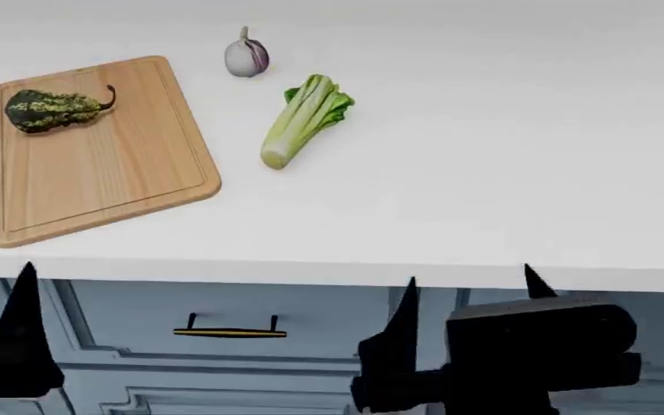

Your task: Clear the non-vegetable object off the cutting board and place the vegetables onto it.

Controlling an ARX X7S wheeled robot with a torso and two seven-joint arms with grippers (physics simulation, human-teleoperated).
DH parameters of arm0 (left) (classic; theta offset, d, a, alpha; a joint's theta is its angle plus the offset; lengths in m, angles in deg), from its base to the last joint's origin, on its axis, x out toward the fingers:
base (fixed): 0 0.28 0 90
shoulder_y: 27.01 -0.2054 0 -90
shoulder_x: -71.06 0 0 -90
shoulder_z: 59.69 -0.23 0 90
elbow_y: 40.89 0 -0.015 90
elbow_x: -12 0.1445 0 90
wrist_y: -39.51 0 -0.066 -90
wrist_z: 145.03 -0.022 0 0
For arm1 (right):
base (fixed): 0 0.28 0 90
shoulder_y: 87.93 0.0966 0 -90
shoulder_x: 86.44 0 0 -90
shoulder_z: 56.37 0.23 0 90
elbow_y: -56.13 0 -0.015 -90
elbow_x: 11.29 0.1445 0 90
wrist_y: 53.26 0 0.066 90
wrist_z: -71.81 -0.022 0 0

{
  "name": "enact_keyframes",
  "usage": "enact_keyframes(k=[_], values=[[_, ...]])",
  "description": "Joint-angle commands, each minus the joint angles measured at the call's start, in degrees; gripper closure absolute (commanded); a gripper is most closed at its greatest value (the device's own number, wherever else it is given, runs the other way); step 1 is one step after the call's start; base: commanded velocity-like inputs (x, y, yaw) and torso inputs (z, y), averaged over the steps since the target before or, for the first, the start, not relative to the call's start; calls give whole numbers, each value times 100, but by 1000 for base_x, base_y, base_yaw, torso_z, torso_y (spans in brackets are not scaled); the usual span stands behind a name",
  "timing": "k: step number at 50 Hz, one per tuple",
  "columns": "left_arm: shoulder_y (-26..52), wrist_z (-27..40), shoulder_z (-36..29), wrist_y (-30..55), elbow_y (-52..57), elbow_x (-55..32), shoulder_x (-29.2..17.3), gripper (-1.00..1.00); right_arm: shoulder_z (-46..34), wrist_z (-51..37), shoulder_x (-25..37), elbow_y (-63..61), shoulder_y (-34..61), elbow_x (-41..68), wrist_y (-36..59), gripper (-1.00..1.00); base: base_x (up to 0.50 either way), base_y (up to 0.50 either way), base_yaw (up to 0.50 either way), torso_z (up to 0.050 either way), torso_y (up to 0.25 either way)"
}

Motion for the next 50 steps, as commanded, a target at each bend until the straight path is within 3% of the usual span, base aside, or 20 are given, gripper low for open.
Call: enact_keyframes(k=[1, 12, 39, 50], values=[[2914, 246, 769, 3606, 853, -1308, -405, -100, -71, 520, 318, -743, 2571, 369, 3000, -100, 0, 0, 0, 0, 0], [3594, 235, 510, 3576, 426, -1326, -564, -100, -219, 632, 300, -448, 3341, 475, 3340, -100, 0, 0, 0, 0, 0], [4856, 63, -398, 2889, -1336, -937, -814, -100, -475, 1075, 192, 1974, 4864, 602, 2448, -100, 0, 0, 0, 0, 0], [5006, 44, -311, 2988, -1350, -1045, -843, -100, -639, 1071, 192, 1922, 5022, 611, 2526, -100, 0, 498, 0, 0, 0]])
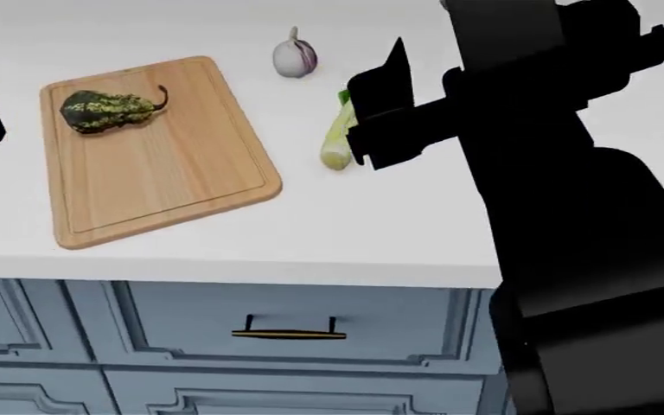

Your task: Clear the non-vegetable object off the cutting board and place the vegetables onto it.

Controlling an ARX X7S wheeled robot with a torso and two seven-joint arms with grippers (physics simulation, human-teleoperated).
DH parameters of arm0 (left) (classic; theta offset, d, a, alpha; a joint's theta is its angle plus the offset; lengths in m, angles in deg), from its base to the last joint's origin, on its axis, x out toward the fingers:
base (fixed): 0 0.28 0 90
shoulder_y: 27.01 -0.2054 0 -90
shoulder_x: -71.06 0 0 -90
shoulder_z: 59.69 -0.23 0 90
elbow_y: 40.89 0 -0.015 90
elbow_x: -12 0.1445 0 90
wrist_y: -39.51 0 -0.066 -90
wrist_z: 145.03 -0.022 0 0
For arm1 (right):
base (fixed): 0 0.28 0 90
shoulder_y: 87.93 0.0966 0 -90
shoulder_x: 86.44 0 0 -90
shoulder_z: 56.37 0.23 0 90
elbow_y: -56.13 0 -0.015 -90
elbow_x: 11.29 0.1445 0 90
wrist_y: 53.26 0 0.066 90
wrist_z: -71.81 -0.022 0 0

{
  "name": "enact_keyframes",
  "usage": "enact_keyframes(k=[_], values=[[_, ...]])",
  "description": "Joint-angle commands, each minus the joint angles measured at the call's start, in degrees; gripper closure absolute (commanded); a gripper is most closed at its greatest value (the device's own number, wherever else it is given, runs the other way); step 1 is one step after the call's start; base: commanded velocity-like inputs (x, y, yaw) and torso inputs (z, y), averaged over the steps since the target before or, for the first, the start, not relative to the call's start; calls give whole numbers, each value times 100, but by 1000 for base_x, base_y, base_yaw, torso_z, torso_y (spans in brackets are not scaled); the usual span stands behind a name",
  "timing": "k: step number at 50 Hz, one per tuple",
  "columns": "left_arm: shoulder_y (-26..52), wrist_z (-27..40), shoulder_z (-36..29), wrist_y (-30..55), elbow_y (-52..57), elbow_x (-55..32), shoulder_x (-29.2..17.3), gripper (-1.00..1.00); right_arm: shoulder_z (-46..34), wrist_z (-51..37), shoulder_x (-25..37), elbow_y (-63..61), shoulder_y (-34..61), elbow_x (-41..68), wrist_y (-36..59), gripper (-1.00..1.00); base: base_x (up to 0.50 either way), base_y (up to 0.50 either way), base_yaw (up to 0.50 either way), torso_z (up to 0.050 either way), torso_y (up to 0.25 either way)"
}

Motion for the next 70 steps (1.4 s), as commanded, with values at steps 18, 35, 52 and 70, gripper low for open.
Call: enact_keyframes(k=[18, 35, 52, 70], values=[[278, 3, -75, 11, -120, -106, -50, -100, 39, -22, 5, 60, 249, 84, 94, -100, 0, 249, 0, 0, 0], [432, 11, -149, 26, -154, -185, -48, -100, 15, -22, 82, 124, 280, 125, 225, -100, 415, 0, 0, 0, 0], [379, 36, -55, 55, -74, -275, -137, -100, -38, -47, 98, 3, 209, 178, 307, -100, 500, -2, 0, 0, 1], [358, 99, -10, 103, 3, -371, -136, -100, -82, -71, 131, -86, 128, 230, 358, -100, 500, 24, 0, 0, 1]])
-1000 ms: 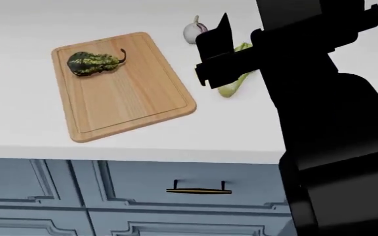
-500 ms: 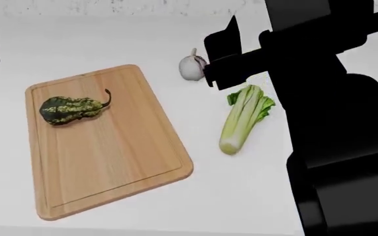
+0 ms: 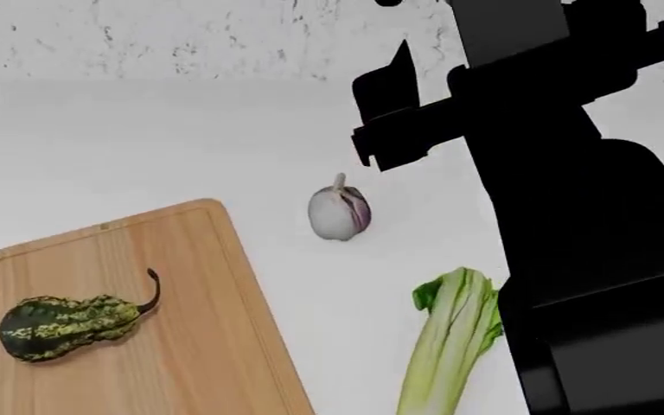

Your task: Clear the non-vegetable object off the cutting board and place the vegetables onto it.

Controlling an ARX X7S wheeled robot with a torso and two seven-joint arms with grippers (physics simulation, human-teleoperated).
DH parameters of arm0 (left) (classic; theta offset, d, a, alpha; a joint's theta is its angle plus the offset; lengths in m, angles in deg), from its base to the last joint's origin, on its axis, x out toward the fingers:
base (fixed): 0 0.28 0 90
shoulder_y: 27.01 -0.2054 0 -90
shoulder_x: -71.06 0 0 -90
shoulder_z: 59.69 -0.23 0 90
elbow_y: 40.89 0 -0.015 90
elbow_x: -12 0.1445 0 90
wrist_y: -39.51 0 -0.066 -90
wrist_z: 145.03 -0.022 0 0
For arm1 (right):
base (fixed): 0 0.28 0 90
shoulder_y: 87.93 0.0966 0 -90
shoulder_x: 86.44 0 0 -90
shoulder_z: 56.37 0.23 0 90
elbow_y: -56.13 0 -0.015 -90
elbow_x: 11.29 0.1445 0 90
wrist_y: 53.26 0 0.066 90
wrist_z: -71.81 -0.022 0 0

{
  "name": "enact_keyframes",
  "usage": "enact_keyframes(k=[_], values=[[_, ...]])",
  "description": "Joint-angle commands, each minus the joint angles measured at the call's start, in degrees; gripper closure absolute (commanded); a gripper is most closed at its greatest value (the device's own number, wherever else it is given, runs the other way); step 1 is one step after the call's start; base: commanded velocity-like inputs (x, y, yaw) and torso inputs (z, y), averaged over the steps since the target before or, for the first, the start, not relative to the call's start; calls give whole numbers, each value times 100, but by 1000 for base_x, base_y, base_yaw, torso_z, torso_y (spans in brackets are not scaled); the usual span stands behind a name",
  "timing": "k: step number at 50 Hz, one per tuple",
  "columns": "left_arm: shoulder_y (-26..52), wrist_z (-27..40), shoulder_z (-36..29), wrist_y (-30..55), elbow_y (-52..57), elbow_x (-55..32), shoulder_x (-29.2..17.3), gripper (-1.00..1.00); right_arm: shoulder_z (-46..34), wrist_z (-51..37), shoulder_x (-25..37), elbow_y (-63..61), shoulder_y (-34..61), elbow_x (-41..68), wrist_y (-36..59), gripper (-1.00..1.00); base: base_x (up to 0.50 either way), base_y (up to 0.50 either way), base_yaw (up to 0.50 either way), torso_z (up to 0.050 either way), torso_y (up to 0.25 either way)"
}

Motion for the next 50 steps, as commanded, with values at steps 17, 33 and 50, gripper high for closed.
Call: enact_keyframes(k=[17, 33, 50], values=[[11, 71, 33, 96, 113, -176, -18, -100, -107, 126, 99, -253, -81, 200, 101, -100, 159, 18, 0, 0, 1], [-56, 99, 52, 61, 116, -239, -43, -100, -712, 756, -90, 19, 294, 695, 194, -100, 0, 0, 0, 0, 0], [-1, 98, 46, -13, 6, -262, -133, -100, -1222, 1314, -478, 197, 543, 1264, 484, -100, 0, 0, 0, 0, 0]])
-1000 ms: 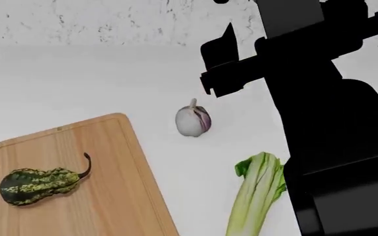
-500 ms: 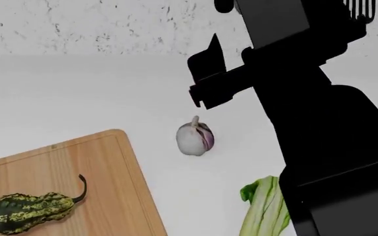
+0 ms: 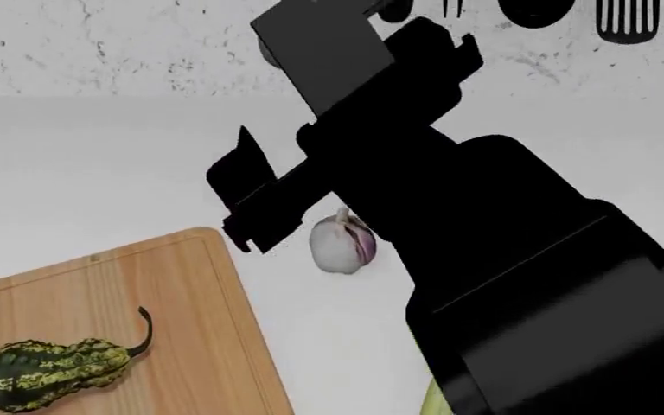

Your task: Clear the non-vegetable object off the cutting board and place the vegetables onto it.

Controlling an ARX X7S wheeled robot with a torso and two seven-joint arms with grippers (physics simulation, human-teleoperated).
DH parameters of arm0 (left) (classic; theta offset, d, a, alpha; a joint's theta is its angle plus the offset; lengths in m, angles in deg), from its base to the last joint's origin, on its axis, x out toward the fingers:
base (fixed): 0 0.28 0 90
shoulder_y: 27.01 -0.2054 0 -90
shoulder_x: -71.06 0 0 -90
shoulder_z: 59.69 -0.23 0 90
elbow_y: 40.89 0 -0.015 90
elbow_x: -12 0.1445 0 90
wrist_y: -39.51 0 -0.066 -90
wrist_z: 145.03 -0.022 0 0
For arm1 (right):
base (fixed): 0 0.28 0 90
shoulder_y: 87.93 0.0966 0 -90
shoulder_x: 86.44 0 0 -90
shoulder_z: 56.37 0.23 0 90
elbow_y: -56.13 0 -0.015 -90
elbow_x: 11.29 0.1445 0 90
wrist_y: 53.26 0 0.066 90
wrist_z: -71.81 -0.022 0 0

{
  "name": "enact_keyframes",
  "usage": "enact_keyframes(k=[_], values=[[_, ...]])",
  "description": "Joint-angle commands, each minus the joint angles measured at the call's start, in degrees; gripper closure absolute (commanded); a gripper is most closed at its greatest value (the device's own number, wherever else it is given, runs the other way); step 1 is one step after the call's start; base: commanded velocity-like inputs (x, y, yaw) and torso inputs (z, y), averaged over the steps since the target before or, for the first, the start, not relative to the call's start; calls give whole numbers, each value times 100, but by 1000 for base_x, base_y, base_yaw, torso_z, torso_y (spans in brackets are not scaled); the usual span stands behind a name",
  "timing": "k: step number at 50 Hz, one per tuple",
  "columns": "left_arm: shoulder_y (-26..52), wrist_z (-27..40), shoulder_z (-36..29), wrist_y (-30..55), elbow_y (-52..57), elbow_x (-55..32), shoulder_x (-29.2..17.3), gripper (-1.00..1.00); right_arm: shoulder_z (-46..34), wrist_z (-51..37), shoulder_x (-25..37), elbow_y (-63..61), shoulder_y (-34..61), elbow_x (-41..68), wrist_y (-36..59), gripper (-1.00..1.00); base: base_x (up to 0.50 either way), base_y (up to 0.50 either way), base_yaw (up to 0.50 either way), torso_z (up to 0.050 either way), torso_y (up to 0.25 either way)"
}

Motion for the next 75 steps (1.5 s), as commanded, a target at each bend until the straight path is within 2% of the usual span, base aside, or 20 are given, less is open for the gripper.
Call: enact_keyframes(k=[1, 23, 37, 49, 60, 75], values=[[62, 7, 6, -28, -68, -29, -40, -100, -253, 365, -282, 52, 148, 430, 294, -100, 0, 0, 0, 0, 0], [-26, 22, -63, -195, -134, -5, -156, -100, -1069, 1183, -679, 334, 512, 1230, 307, -100, 0, 0, 0, 0, 0], [0, 82, 50, -87, -49, -102, -231, -100, -1968, 1672, -1043, 1294, 908, 1210, -374, -100, 0, 0, 0, 0, 0], [74, 100, 132, -33, -73, -166, -315, -100, -2374, 1957, -1281, 2177, 1096, 1222, -919, -100, 0, 0, 0, 0, 0], [-111, 138, 102, -203, -104, -92, -356, -100, -3010, 1907, -1366, 2698, 1048, 1593, -1459, -100, 0, 0, 0, 0, 0], [-209, 129, 303, -132, 1, -223, -504, -100, -4711, 1283, -1389, 3798, 1499, 3240, -3052, -100, 0, 0, 0, 0, 0]])
